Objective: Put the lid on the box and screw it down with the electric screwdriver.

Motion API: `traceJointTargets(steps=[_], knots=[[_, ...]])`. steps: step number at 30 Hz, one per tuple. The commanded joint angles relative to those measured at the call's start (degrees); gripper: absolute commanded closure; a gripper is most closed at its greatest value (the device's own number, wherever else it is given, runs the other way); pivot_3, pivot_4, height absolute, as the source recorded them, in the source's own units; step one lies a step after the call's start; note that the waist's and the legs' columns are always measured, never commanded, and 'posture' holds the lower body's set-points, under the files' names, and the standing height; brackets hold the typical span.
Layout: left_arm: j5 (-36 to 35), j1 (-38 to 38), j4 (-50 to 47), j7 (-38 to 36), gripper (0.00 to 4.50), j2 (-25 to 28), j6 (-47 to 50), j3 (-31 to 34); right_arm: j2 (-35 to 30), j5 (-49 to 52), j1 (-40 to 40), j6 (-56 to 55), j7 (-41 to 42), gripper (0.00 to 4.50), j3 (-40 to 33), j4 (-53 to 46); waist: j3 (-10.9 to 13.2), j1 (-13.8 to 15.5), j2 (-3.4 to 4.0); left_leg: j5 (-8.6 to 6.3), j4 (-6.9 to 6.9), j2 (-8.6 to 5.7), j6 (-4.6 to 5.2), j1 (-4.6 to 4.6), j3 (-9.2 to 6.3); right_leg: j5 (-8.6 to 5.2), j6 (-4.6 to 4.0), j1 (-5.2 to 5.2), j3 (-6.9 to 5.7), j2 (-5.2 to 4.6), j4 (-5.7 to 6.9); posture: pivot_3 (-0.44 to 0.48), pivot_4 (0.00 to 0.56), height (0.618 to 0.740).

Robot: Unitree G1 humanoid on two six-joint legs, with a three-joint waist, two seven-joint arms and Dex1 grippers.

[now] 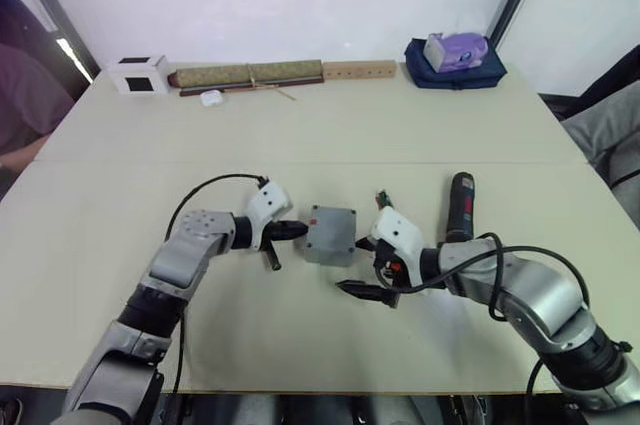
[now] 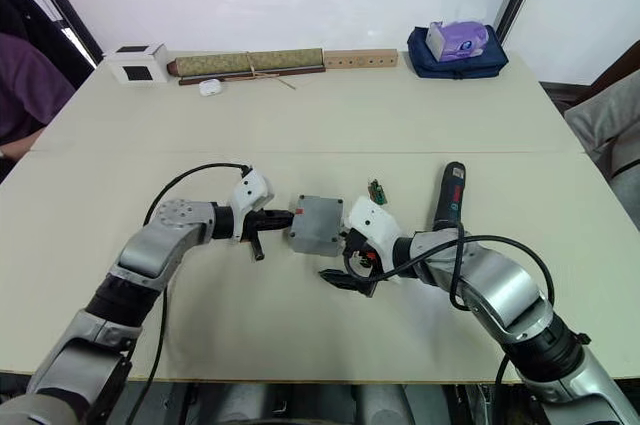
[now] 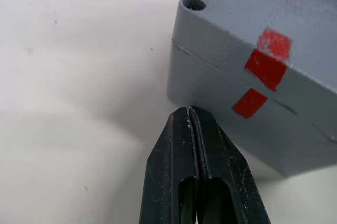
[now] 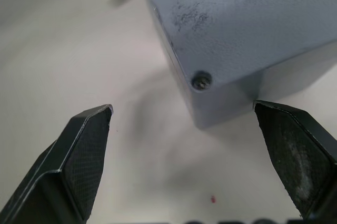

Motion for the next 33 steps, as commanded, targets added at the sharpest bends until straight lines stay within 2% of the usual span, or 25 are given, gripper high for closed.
traceJointTargets(steps=[1,6,16,19,22,25,29,33], knots=[[-0.4,0.0,-1.4,-1.4,4.5,0.4,-0.6,-0.3,0.8,0.0,0.3,0.1,-1.1,0.06,-2.1,-2.6,0.0,0.1,0.0,0.0,0.0,0.0,0.0,0.0,0.0,0.0,0.0,0.0,0.0,-0.01,0.0,0.0,0.15,0.74],[-1.6,1.2,-4.0,-3.1,4.5,2.0,1.8,0.3,0.0,0.0,1.3,0.0,-1.4,0.06,-4.8,-2.2,0.0,0.2,0.0,0.0,0.02,-0.02,0.0,0.0,0.01,0.0,0.0,0.01,0.0,-0.04,0.01,0.0,0.15,0.74],[-8.4,2.5,-9.3,-7.7,4.5,7.7,8.9,4.8,-4.3,4.3,8.6,-1.6,1.4,0.06,-23.5,-0.2,0.0,0.2,0.0,0.0,0.02,-0.01,0.0,0.0,0.01,0.0,0.0,0.04,0.0,-0.05,0.0,0.0,0.15,0.74],[-11.1,2.0,-11.5,-9.5,4.5,9.7,11.4,6.1,-4.6,2.7,11.4,-4.1,1.1,0.06,-25.9,1.5,0.0,0.2,0.0,0.0,0.01,-0.01,0.01,0.0,0.01,0.0,0.0,0.04,0.0,-0.04,0.0,0.0,0.15,0.74],[-15.3,-0.1,-14.7,-11.1,4.5,11.2,14.8,7.7,-2.9,0.3,12.7,-8.1,0.2,0.06,-25.1,4.6,0.0,0.1,-0.01,0.0,0.01,-0.01,0.01,0.02,0.03,0.0,0.0,0.04,0.01,-0.04,0.01,0.0,0.15,0.74],[-17.9,-1.2,-17.6,-11.4,4.5,11.7,17.2,7.9,-1.2,-0.8,12.2,-10.4,-0.2,0.79,-23.8,6.6,0.0,0.1,0.01,0.0,0.02,0.01,0.01,0.02,0.04,0.0,0.0,0.04,0.01,-0.01,0.02,0.0,0.15,0.74],[-18.5,-1.2,-18.3,-10.4,4.5,12.1,17.6,7.6,-0.4,-1.6,11.9,-11.4,-0.2,2.2,-22.5,7.3,0.0,0.0,0.03,0.0,0.01,0.01,0.01,0.02,0.05,0.0,0.0,0.04,0.04,0.0,0.02,0.0,0.15,0.74],[-18.9,-1.3,-18.6,-9.7,4.5,12.2,17.7,7.7,-0.4,-2.7,12.6,-12.6,0.2,2.2,-21.3,7.4,0.0,0.1,0.03,0.0,0.01,0.0,0.01,0.03,0.05,0.0,0.0,0.04,0.03,0.0,0.02,0.0,0.15,0.74]])
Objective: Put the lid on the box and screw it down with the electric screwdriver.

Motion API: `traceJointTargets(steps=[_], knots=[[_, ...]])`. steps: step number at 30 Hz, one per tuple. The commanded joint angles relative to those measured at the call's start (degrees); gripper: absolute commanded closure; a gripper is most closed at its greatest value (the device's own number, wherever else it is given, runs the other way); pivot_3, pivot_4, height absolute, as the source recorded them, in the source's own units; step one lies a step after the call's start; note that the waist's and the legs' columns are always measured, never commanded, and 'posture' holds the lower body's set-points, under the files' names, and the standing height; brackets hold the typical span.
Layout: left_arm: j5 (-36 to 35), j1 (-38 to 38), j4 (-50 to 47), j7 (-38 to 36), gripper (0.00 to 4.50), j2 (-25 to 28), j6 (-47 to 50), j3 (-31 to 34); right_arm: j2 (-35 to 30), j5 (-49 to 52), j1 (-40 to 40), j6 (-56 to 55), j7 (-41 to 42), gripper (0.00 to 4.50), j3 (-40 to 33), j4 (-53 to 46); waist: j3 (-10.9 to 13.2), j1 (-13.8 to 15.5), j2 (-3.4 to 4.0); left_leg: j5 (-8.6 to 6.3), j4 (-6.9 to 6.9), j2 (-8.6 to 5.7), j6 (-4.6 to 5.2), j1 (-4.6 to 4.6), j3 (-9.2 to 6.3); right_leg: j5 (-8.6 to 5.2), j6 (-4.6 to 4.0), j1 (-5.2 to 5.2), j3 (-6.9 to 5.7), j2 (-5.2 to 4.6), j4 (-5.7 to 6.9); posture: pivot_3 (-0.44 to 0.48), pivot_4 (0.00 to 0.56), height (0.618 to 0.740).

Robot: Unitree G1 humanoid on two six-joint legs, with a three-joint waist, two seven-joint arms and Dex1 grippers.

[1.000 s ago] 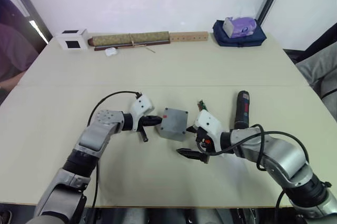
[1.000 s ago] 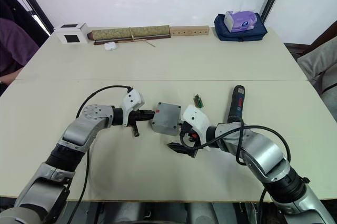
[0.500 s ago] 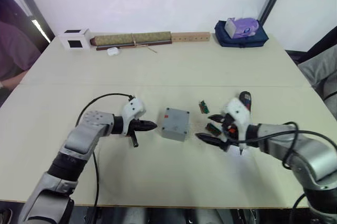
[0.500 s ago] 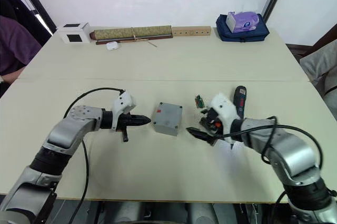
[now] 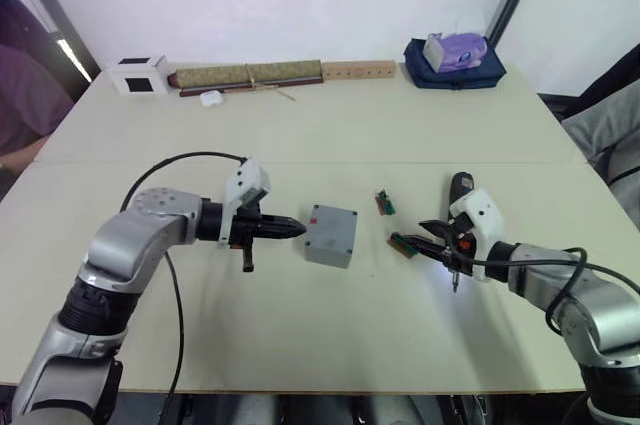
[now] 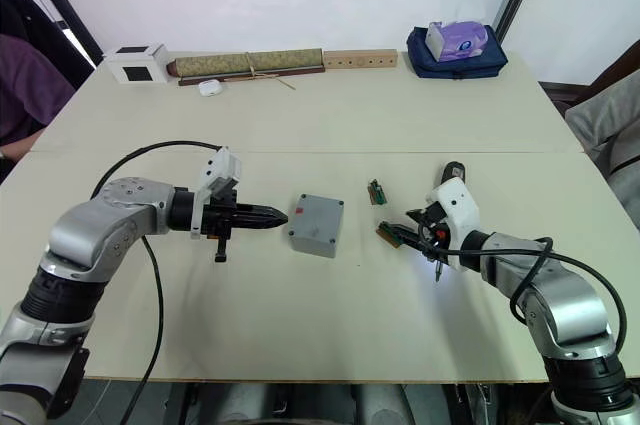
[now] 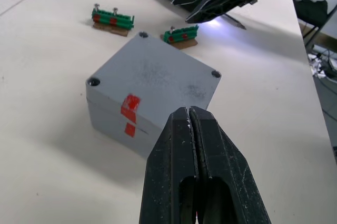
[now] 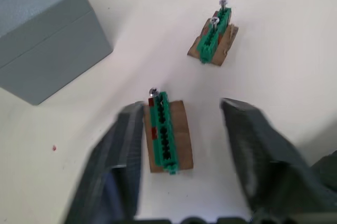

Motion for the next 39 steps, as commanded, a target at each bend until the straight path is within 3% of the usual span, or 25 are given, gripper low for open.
traceJointTargets(steps=[1,15,19,22,39], knots=[[-1.4,-0.6,-1.7,0.5,4.5,0.8,0.1,1.3,0.0,-0.9,0.0,-1.8,0.4,2.2,0.3,-1.0,0.0,0.0,0.0,0.0,0.0,-0.01,0.0,0.0,0.01,0.0,0.0,0.0,0.0,-0.01,0.0,0.0,0.15,0.74],[-0.6,-0.1,-0.6,1.3,4.5,0.6,-1.2,0.3,1.7,-2.9,-2.5,-3.5,0.1,2.2,3.5,0.2,0.0,0.0,0.0,0.0,0.0,-0.01,0.0,0.0,0.0,0.0,0.0,0.0,0.0,0.0,0.0,0.0,0.15,0.74],[-0.3,0.5,-0.8,1.6,4.5,0.7,-1.5,-0.1,1.9,-3.7,-2.8,-3.8,0.1,3.24,4.5,0.6,0.0,0.0,0.0,0.0,0.0,-0.01,0.0,0.0,0.0,0.0,0.0,0.0,0.0,-0.01,0.0,0.0,0.15,0.74],[-0.2,0.6,-0.7,1.8,4.5,0.6,-1.7,-0.1,2.2,-4.3,-2.7,-4.2,0.1,4.48,4.9,0.8,0.0,0.0,0.0,0.0,0.0,-0.01,0.0,0.0,0.0,0.0,0.0,0.0,0.0,-0.01,0.0,0.0,0.15,0.74],[-0.2,0.9,0.1,2.2,4.5,0.5,-2.4,-0.2,0.4,-6.1,-4.1,-8.1,3.1,4.48,3.2,0.5,0.0,0.0,0.0,0.0,0.0,-0.02,0.0,0.0,0.0,0.0,0.0,0.0,0.0,-0.01,0.0,0.0,0.15,0.74]])
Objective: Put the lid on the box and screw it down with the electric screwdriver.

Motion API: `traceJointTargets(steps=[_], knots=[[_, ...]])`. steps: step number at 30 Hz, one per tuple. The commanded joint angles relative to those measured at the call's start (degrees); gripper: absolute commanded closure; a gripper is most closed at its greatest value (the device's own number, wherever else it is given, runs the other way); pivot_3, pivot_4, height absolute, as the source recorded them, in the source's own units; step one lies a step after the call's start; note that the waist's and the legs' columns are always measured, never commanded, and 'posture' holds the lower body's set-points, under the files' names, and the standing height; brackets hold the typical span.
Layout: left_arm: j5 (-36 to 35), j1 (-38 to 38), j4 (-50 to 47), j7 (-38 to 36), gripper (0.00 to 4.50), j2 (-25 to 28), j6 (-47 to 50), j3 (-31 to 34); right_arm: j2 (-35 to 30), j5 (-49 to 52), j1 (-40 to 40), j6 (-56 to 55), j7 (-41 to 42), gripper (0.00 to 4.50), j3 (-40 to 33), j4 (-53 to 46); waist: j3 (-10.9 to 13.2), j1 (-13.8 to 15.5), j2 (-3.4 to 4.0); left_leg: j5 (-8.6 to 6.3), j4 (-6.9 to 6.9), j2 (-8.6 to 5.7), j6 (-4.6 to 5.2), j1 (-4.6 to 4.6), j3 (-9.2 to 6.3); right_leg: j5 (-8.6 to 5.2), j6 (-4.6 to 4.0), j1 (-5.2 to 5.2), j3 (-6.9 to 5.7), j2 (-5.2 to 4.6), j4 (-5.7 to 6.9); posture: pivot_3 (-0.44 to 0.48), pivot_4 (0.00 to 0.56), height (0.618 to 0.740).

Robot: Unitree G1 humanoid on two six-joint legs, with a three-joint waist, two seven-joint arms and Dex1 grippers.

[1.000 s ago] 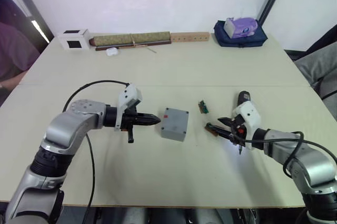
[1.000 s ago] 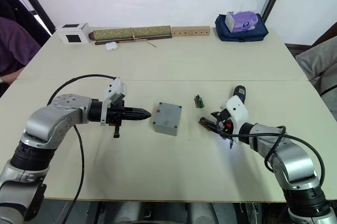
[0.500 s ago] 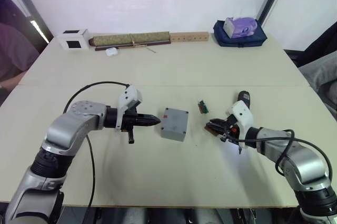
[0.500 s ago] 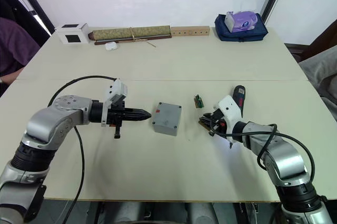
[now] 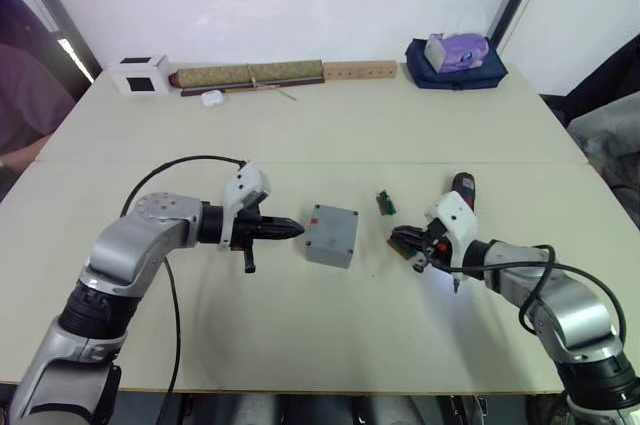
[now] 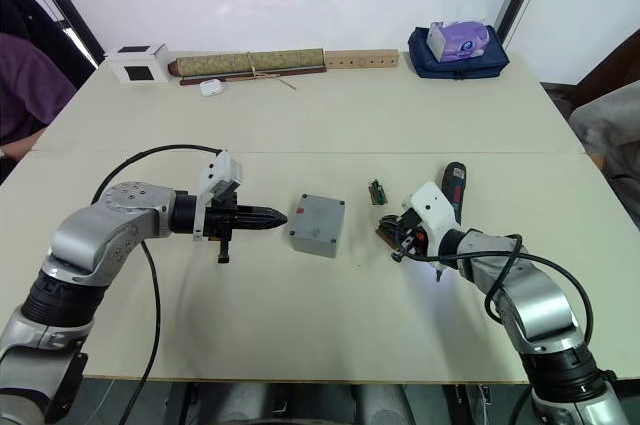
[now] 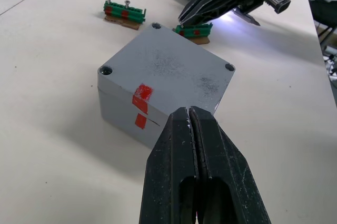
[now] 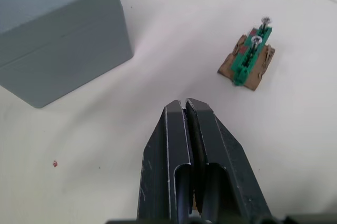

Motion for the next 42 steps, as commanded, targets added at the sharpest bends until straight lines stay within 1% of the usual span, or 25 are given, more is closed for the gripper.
traceJointTargets(steps=[1,4,7,13,20,42], knots=[[-0.2,-0.1,-0.3,0.0,4.5,0.3,-1.0,0.5,-1.0,1.3,-1.7,-0.8,1.1,4.48,-3.2,-1.4,0.0,0.0,0.0,0.0,0.0,0.0,0.0,0.0,0.0,0.0,0.0,0.0,0.0,0.0,0.0,0.0,0.15,0.74],[-0.7,-0.1,-0.2,0.2,4.5,0.2,-0.7,1.0,-1.4,3.5,-4.6,1.2,1.8,4.48,-4.8,-3.4,0.0,-0.1,0.0,0.0,0.0,0.0,0.0,0.0,0.0,0.0,0.0,0.0,0.0,0.0,0.0,0.0,0.15,0.74],[-1.1,-0.5,0.2,0.2,4.5,0.3,-0.5,1.7,-0.4,5.3,-7.7,3.0,1.9,4.48,-4.1,-5.1,0.0,-0.1,0.0,0.0,0.0,0.02,0.0,0.01,-0.01,0.0,0.0,0.0,0.0,0.02,0.01,0.0,0.15,0.74],[-1.1,-1.0,1.0,0.7,4.5,0.3,-0.4,2.5,3.8,4.9,-11.5,2.8,1.5,4.48,1.0,-4.0,0.0,0.0,0.0,0.0,0.0,0.01,0.0,0.01,-0.01,0.0,0.0,0.0,0.0,0.0,0.01,0.0,0.15,0.74],[-1.6,-0.3,-0.1,1.7,4.5,0.5,0.1,3.0,5.1,3.7,-12.4,1.6,1.9,4.48,3.7,-2.8,0.0,0.0,0.0,0.0,0.0,-0.01,0.0,0.0,0.0,0.0,0.0,0.0,0.0,-0.04,0.01,0.0,0.15,0.74],[-1.9,0.4,-1.5,2.9,4.5,0.5,0.5,2.5,5.5,-0.9,-12.1,-3.2,3.7,4.48,6.2,3.0,0.0,0.0,0.0,0.0,0.0,0.0,0.0,0.0,-0.01,0.0,0.0,-0.01,-0.01,-0.02,0.01,0.0,0.15,0.74]])
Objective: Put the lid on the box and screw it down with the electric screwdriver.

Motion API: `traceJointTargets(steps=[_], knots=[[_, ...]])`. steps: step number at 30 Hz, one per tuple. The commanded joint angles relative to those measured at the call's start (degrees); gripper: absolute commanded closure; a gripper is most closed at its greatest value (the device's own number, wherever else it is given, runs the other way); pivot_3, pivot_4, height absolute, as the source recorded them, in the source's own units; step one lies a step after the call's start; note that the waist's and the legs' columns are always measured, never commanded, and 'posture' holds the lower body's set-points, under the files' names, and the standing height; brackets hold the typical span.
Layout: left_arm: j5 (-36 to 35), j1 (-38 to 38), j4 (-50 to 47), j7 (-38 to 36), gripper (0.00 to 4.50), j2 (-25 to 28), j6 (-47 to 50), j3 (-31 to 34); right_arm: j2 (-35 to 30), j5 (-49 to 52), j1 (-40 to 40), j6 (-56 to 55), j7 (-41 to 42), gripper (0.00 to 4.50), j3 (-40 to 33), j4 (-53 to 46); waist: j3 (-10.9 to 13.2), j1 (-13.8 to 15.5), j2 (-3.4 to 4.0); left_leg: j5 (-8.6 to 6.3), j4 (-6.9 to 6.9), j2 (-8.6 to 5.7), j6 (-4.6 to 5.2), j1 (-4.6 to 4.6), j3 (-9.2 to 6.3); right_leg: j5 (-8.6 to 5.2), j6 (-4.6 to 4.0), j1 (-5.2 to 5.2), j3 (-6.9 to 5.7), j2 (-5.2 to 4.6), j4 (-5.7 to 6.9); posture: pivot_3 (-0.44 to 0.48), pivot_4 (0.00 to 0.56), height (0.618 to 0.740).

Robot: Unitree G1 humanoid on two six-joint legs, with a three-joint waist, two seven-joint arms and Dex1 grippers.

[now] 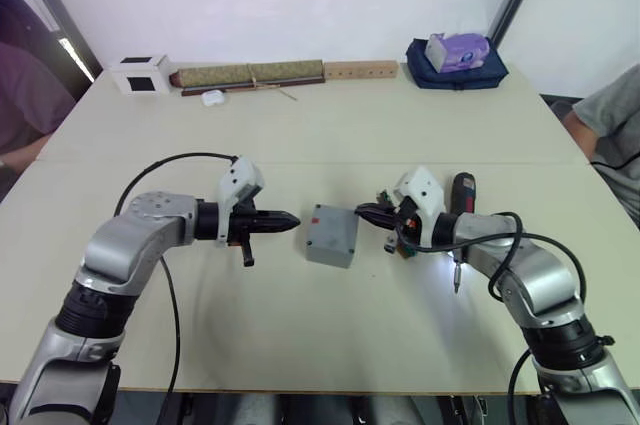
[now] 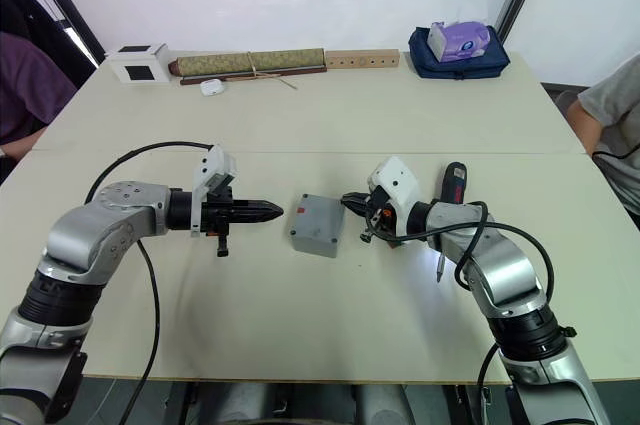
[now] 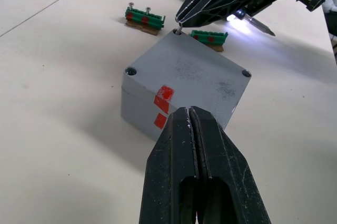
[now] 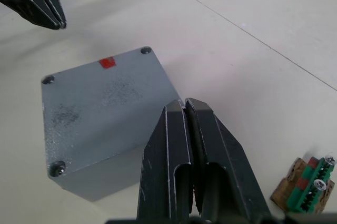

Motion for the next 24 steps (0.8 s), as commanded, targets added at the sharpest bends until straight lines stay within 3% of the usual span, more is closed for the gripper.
traceJointTargets(steps=[1,4,5,7,12,16,20,24], knots=[[-0.7,0.3,-1.9,0.3,4.5,0.6,0.1,0.7,0.2,-0.5,-0.6,-1.0,0.3,4.48,-0.1,-0.4,0.0,0.0,0.0,0.0,0.0,0.0,0.0,0.0,0.0,0.0,0.0,0.0,0.0,0.0,0.0,0.0,0.15,0.74],[-0.8,0.4,-2.1,0.4,4.5,0.5,0.1,0.7,0.2,-0.5,-0.4,-0.8,0.4,4.48,0.0,-0.4,0.0,0.0,0.0,0.0,0.0,0.0,0.0,0.0,0.0,0.0,0.0,0.0,0.0,0.0,0.0,0.0,0.15,0.74],[-0.7,0.3,-2.0,0.5,4.5,0.5,0.1,0.7,0.2,-0.6,-0.4,-0.7,0.4,4.23,0.0,-0.4,0.0,0.0,0.0,0.0,0.0,0.0,0.0,0.0,0.0,0.0,0.0,0.0,0.0,0.0,0.0,0.0,0.15,0.74],[-0.7,0.2,-1.9,0.5,4.5,0.4,0.0,0.6,0.0,-0.6,-0.5,-0.6,0.6,3.67,-0.2,-0.4,0.0,0.0,0.0,0.0,0.0,0.0,0.0,0.0,0.0,0.0,0.0,0.0,0.0,0.0,0.0,0.0,0.15,0.74],[-0.5,-0.1,-1.3,0.6,4.5,-0.3,-0.4,0.2,-1.2,-1.6,-1.3,-1.2,0.8,1.57,-1.5,1.0,0.0,0.0,0.0,0.0,0.0,0.0,0.0,0.0,0.0,0.0,0.0,0.0,0.0,0.0,0.0,0.0,0.15,0.74],[-1.5,-0.7,-1.9,0.9,4.5,-1.1,0.3,0.5,-2.3,2.0,-3.1,2.6,1.0,1.57,-6.2,-0.3,0.0,0.0,0.0,0.0,0.0,0.0,0.0,0.0,0.0,0.0,0.0,0.0,0.0,0.0,0.0,0.0,0.15,0.74],[-3.7,-3.7,-4.2,-1.9,4.5,0.1,1.2,0.7,-5.9,13.1,-12.5,24.6,-3.1,1.57,-19.1,-0.2,0.0,0.0,0.05,0.0,0.0,0.04,0.0,-0.01,-0.01,0.0,0.0,0.0,0.0,-0.01,0.01,0.0,0.15,0.74],[-3.7,-7.3,-4.4,-4.8,4.5,0.4,-0.7,-0.9,-13.2,14.6,-20.8,39.3,-4.3,1.57,-21.0,6.5,0.0,0.2,0.06,0.0,-0.01,0.04,0.0,-0.04,-0.01,0.0,-0.01,-0.02,-0.02,-0.05,-0.01,0.0,0.15,0.74]])
